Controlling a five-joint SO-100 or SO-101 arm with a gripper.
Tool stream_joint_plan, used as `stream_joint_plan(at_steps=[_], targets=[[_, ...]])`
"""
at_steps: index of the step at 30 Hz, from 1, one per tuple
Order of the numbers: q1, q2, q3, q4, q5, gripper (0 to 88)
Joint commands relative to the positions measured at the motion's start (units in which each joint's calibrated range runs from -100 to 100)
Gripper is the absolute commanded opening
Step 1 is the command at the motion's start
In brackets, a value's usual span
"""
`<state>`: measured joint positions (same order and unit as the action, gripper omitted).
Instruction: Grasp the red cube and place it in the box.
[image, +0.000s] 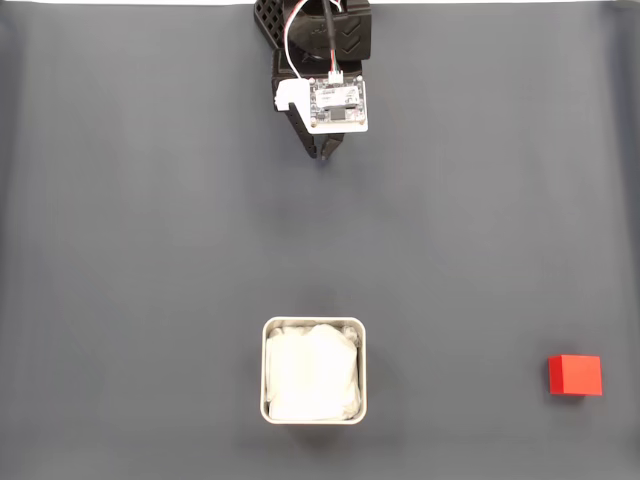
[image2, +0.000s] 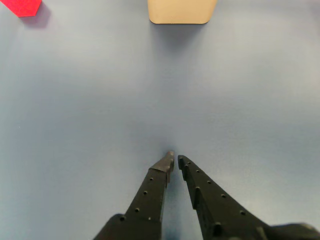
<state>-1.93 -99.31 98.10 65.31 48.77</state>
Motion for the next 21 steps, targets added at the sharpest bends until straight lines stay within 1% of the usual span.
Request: stream_joint_plan(at_steps=[1, 4, 8, 14, 21], targets=[[-1.4, 9.6, -21.4, -11.8, -0.3, 0.0], [-1.5, 17.4, -35.3, -12.2, -0.1, 0.0], [-1.1, 24.9, -48.5, -10.2, 0.1, 0.0], [-0.8, 32.1, -62.7, -4.1, 0.5, 0.0], [0.7, 40.0, -74.7, 3.2, 0.5, 0.0]])
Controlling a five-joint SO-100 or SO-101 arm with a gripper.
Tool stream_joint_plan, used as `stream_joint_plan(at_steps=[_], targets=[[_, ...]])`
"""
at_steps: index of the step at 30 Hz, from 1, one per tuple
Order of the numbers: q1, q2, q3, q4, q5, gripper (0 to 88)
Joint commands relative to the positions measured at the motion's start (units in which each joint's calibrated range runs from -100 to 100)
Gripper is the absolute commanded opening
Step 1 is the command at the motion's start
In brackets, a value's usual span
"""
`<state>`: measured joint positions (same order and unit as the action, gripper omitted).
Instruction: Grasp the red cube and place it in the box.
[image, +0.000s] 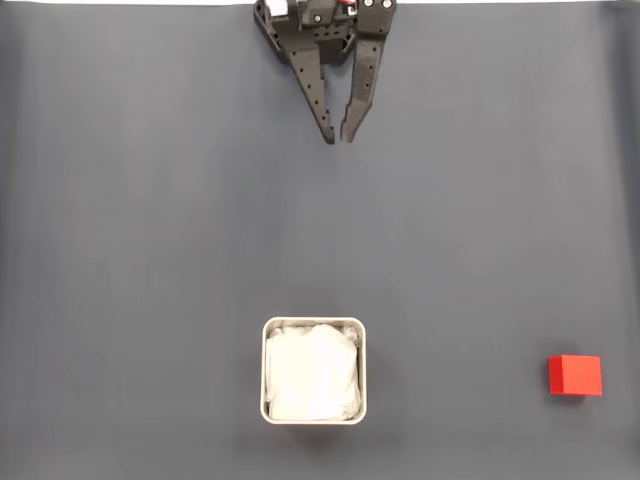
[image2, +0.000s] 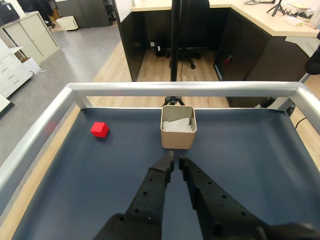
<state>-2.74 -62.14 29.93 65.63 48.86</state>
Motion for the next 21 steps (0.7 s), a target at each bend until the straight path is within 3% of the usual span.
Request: stream_joint_plan(at_steps=[1, 21], targets=[[1.7, 3.6, -7.5, 3.5, 0.5, 0.0], [2.4, 10.1, -8.6, 4.1, 1.4, 0.0]])
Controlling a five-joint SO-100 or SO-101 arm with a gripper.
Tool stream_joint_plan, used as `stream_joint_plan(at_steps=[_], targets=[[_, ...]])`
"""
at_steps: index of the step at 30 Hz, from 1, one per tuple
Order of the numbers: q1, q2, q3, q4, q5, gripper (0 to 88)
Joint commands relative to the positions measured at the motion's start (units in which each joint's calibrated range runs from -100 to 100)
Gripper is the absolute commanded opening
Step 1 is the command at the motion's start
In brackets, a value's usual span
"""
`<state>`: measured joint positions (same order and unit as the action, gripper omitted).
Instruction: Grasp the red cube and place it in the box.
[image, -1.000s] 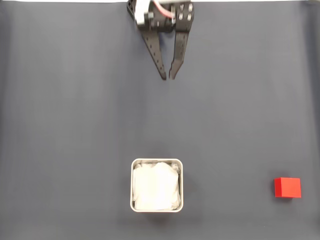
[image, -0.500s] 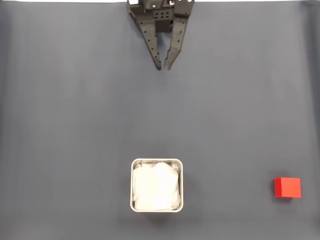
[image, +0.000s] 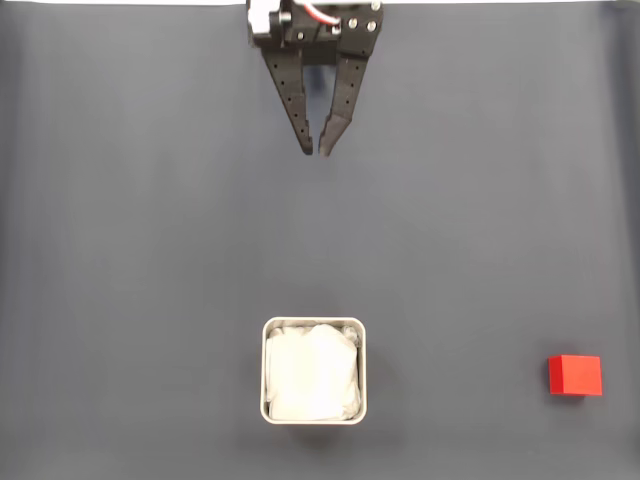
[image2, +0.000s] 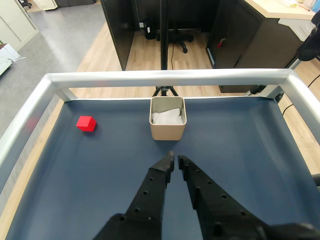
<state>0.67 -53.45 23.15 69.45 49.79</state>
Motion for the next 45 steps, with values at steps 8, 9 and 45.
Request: stream_joint_plan(at_steps=[8, 9, 45], targets=[[-5.6, 7.3, -1.8, -3.1, 0.8, 0.0], [-6.2, 8.0, -2.0, -3.7, 0.9, 0.0], [-21.5, 27.6, -7.2, -17.3, 1.2, 18.4]])
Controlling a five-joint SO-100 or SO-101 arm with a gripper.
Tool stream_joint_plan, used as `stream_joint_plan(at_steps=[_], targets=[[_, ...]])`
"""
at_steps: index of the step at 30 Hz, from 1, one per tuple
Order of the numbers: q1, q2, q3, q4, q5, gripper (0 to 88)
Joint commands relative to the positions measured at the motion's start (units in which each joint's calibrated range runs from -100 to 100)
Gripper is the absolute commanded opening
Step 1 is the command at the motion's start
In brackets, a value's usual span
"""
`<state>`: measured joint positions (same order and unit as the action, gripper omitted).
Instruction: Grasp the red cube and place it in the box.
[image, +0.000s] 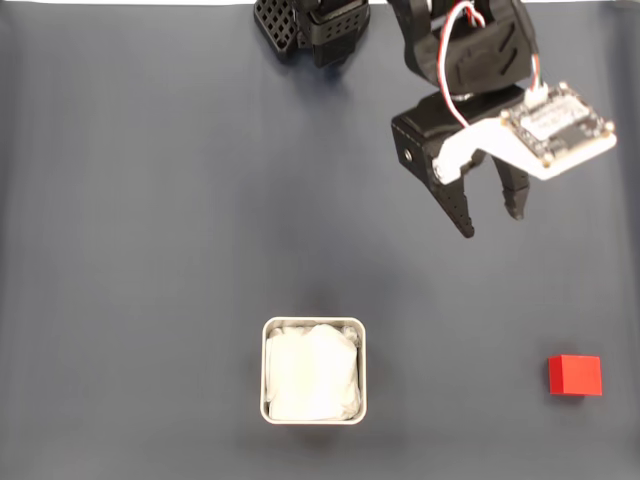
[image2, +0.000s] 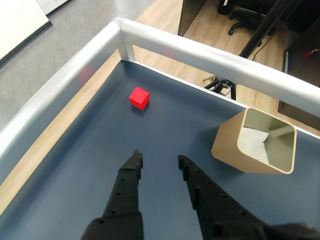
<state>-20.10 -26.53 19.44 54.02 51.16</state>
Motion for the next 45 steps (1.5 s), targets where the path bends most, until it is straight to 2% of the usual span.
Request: stream_joint_plan(at_steps=[1, 13, 23, 45], targets=[[-0.7, 1.4, -3.5, -2.5, -0.1, 19.3], [-1.5, 11.2, -7.9, -11.4, 1.5, 27.2], [-3.0, 18.9, -11.6, -15.8, 1.0, 32.3], [-3.5, 37.4, -22.2, -23.6, 0.6, 37.5]])
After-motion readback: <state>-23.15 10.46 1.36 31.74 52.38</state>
